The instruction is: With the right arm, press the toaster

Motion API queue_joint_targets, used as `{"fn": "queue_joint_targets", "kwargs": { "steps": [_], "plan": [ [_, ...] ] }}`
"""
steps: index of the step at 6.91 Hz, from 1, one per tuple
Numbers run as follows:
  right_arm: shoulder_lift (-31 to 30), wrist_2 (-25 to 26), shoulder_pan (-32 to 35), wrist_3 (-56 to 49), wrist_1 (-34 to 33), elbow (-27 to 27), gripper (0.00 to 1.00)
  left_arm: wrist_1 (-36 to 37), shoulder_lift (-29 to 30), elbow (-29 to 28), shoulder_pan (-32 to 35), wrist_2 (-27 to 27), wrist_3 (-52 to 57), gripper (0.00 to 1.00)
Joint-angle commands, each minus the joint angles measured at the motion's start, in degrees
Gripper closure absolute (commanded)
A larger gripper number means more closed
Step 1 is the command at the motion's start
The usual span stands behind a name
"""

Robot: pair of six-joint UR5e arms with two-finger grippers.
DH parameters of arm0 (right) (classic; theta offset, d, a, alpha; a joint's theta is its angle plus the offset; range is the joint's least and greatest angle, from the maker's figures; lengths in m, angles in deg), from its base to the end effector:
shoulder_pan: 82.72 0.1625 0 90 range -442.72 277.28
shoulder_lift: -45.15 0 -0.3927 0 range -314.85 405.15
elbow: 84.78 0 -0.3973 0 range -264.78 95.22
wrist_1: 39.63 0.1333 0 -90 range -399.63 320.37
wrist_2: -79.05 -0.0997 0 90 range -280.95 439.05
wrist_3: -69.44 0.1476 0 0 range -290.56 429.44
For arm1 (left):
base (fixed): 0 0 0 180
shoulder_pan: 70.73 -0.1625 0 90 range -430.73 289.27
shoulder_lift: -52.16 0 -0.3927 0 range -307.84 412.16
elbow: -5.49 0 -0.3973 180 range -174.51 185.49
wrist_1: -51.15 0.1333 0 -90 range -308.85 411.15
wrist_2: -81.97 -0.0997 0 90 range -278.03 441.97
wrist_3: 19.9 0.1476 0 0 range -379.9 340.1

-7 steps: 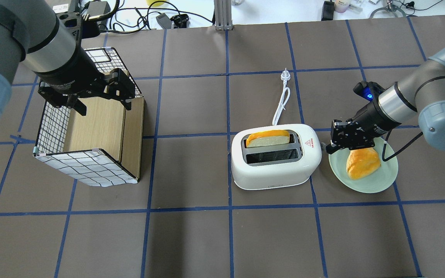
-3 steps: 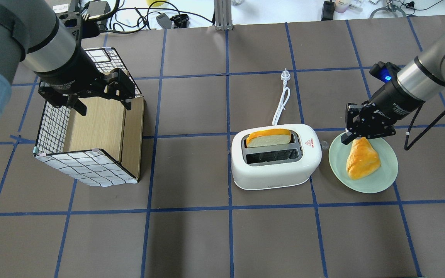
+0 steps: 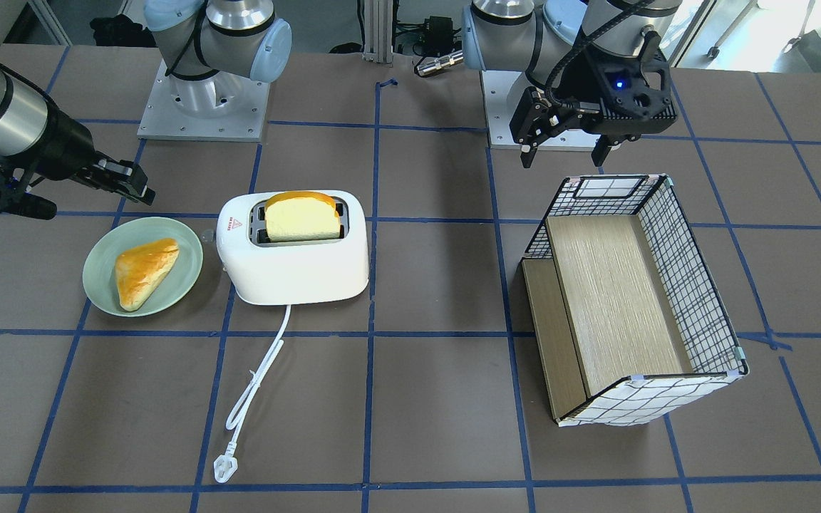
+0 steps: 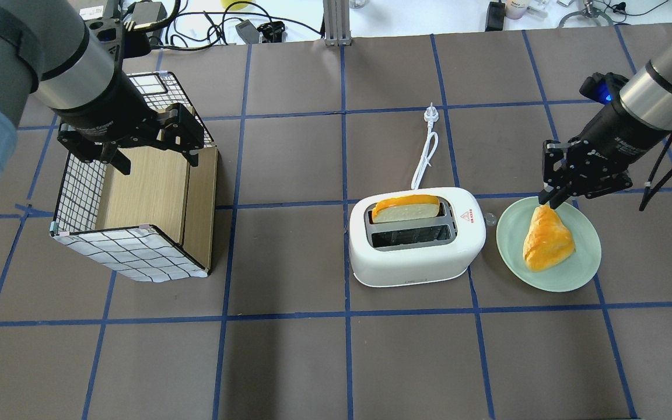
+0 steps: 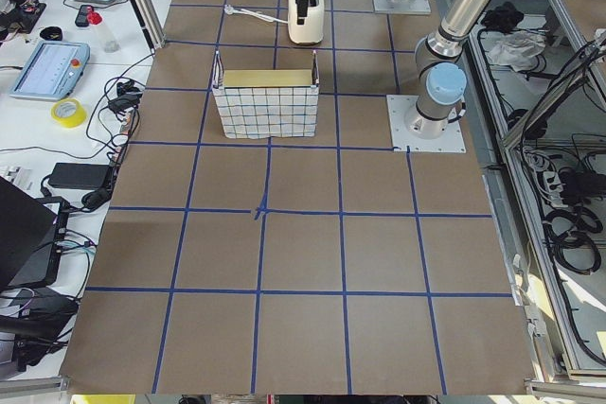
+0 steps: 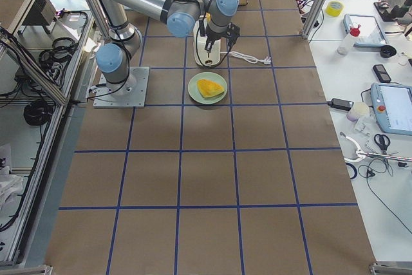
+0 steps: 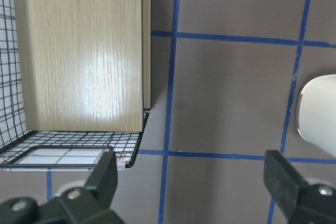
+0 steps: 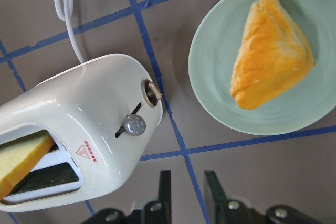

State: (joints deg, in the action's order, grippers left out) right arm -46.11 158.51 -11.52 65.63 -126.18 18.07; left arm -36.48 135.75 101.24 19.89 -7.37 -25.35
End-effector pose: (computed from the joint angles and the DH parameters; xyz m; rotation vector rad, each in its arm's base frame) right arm 0.0102 -0.4674 0.3093 0.4123 2.8640 0.3222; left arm -0.1400 -0.4593 0.4152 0.1313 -3.1235 0.0816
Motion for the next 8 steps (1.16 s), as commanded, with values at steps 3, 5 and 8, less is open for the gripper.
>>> {"fn": "queue_joint_targets", "kwargs": {
  "steps": [3, 5, 8],
  "plan": [
    [-1.3, 5.2, 8.5, 11.2, -2.6, -5.3, 0.0, 0.0, 0.0, 0.1, 0.0, 0.0, 0.0, 0.0],
    [-1.0, 7.1, 16.4, 17.3, -5.3, -5.7, 0.0, 0.0, 0.0, 0.1, 0.0, 0.0, 0.0, 0.0],
    [-1.1, 11.0, 20.9, 19.0, -5.4, -6.3, 0.0, 0.0, 0.0, 0.1, 0.0, 0.0, 0.0, 0.0]
  ]
}}
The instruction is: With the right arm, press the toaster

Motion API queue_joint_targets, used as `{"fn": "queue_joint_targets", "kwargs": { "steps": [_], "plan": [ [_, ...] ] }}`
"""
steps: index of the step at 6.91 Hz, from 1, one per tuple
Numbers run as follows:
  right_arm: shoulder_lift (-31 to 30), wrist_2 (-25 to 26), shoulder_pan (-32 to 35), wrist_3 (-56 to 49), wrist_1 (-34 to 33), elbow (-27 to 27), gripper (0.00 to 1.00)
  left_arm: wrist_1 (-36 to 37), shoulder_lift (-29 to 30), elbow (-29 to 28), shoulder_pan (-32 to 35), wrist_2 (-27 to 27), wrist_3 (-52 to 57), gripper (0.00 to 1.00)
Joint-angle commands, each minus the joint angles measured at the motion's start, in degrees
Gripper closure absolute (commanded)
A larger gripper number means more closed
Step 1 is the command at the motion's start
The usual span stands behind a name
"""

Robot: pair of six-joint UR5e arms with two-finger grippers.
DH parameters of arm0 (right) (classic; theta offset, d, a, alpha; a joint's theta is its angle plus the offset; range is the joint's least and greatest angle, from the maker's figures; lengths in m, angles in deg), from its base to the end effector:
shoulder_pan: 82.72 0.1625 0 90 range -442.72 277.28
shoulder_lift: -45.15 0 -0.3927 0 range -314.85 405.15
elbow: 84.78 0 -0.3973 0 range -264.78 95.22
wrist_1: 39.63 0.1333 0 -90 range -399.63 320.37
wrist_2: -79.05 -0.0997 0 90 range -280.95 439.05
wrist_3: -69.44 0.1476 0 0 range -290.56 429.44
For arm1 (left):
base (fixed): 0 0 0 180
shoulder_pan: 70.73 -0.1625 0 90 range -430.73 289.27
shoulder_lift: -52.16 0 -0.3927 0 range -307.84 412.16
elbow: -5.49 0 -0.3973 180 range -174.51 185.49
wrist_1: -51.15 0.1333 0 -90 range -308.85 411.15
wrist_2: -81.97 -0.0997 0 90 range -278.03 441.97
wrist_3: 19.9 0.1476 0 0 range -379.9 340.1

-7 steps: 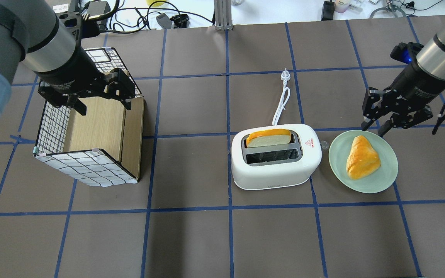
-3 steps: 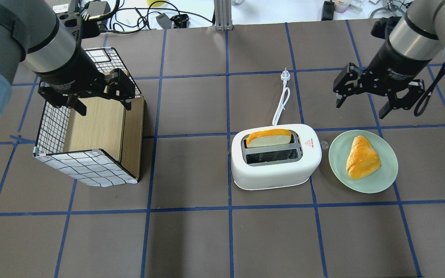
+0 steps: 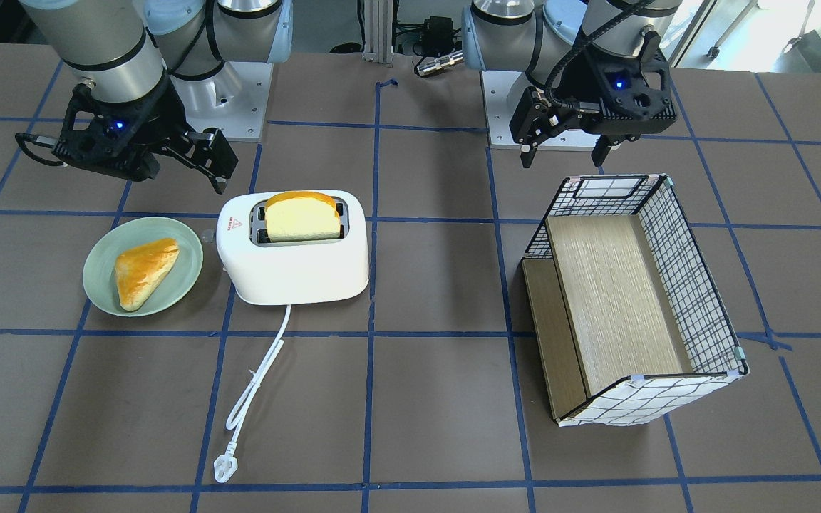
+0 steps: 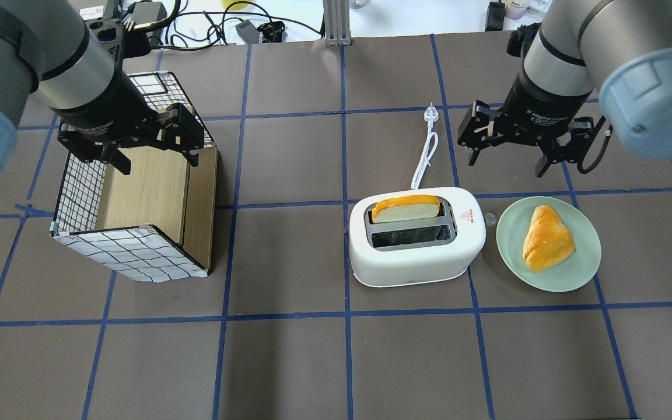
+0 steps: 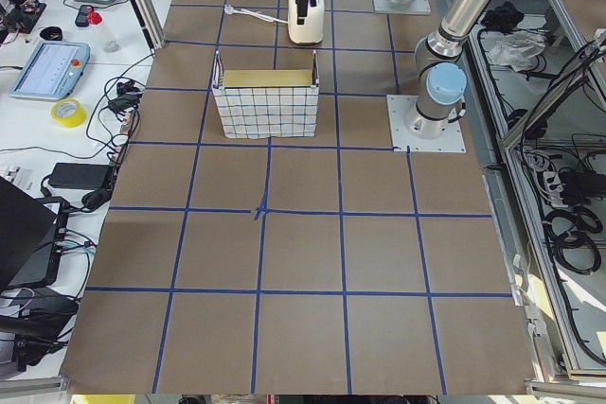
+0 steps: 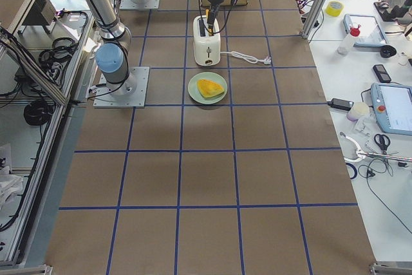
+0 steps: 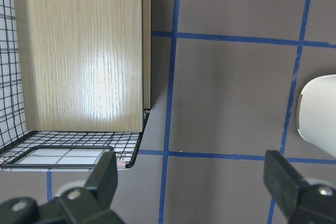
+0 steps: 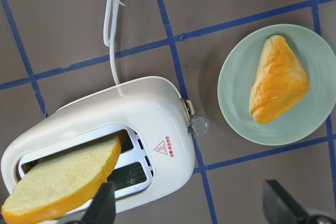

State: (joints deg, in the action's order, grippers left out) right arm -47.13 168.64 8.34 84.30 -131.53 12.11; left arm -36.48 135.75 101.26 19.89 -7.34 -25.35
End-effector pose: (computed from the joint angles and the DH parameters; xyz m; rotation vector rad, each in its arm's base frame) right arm 0.1431 -0.4704 0.3708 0.3775 3.1174 0.0751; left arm -0.1401 -0.4593 0.4150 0.1312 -3.1230 0.0810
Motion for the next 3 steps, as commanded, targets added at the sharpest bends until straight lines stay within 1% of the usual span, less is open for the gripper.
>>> {"fn": "queue_joint_targets", "kwargs": {
  "steps": [1, 3],
  "plan": [
    [-0.4, 0.8, 1.0, 0.3, 0.5, -1.1, 0.0, 0.0, 0.0, 0.0, 0.0, 0.0, 0.0, 0.0],
    [-0.5, 0.9, 0.9, 0.2, 0.8, -1.4, 0.0, 0.0, 0.0, -0.1, 0.0, -0.1, 0.0, 0.0]
  ]
}}
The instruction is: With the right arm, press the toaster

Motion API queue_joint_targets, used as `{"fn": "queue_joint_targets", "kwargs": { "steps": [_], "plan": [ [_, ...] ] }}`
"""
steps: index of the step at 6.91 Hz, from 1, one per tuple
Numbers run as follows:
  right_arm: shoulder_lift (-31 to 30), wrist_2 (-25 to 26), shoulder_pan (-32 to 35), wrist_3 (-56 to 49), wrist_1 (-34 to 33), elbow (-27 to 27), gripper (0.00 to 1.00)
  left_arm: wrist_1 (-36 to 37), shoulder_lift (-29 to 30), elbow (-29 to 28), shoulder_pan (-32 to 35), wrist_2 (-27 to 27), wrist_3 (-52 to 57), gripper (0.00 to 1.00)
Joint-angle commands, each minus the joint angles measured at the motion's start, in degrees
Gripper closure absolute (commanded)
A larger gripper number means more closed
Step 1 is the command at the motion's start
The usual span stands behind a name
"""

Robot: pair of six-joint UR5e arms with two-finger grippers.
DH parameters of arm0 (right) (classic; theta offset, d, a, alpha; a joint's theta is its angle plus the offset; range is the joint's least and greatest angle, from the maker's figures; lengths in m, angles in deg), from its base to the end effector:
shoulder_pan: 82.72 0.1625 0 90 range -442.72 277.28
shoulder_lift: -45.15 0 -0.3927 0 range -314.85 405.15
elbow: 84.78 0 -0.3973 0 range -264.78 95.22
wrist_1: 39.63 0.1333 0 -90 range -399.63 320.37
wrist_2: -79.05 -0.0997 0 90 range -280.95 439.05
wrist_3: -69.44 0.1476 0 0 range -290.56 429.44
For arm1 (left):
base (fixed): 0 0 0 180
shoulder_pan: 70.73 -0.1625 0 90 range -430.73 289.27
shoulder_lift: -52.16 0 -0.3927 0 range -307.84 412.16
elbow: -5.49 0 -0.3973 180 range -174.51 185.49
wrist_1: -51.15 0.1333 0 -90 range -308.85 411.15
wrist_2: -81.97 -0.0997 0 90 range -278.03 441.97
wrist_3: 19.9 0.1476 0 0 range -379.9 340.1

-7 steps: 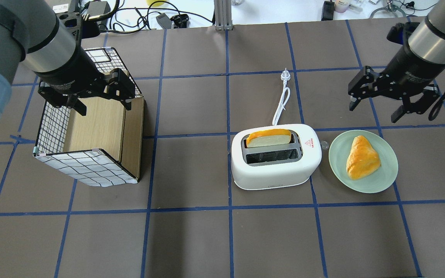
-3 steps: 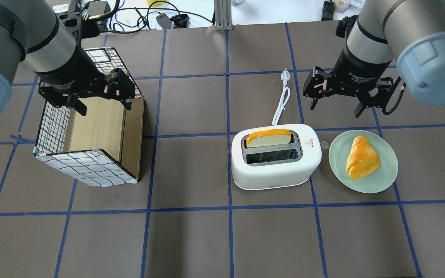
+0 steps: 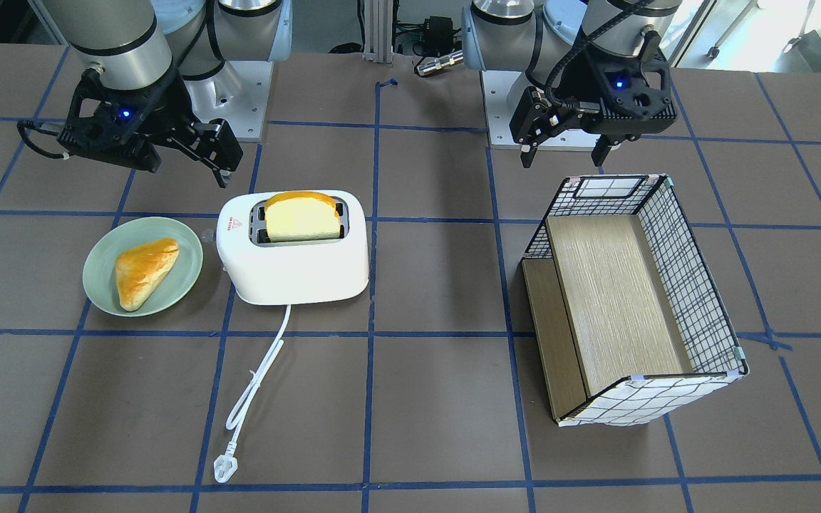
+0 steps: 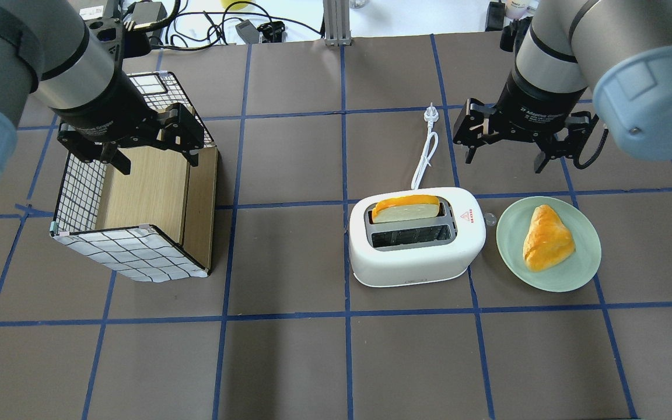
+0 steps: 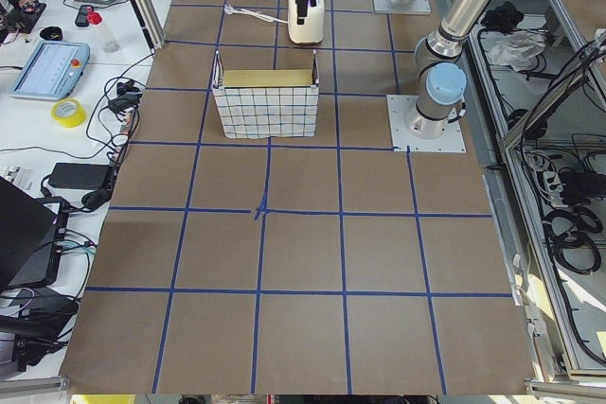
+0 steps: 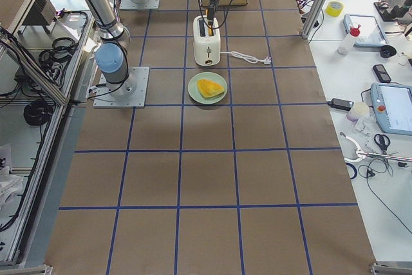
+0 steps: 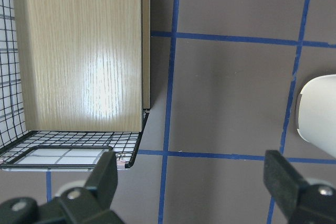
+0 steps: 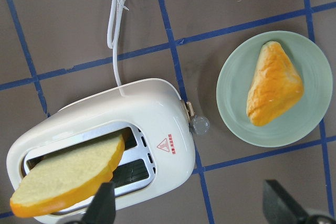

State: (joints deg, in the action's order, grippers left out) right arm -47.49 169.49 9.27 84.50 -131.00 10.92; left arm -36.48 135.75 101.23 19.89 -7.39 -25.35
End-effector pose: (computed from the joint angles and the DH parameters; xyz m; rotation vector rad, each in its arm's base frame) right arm 0.1485 -0.4691 0.3831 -0.3560 -3.1090 -0.0439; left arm -0.1399 -0.4593 0.4153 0.1313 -3.1238 0.0819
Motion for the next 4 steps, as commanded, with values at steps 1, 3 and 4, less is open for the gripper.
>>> {"fn": "queue_joint_targets", "kwargs": {
  "steps": [1, 3, 4],
  "plan": [
    [-0.1, 0.2, -0.1, 0.0, 0.4, -0.3, 0.0, 0.0, 0.0, 0.1, 0.0, 0.1, 0.0, 0.0],
    [-0.2, 0.2, -0.2, 0.0, 0.6, -0.3, 0.0, 0.0, 0.0, 0.1, 0.0, 0.0, 0.0, 0.0],
    [-0.1, 0.5, -0.3, 0.0, 0.6, -0.3, 0.0, 0.0, 0.0, 0.1, 0.0, 0.0, 0.0, 0.0]
  ]
}}
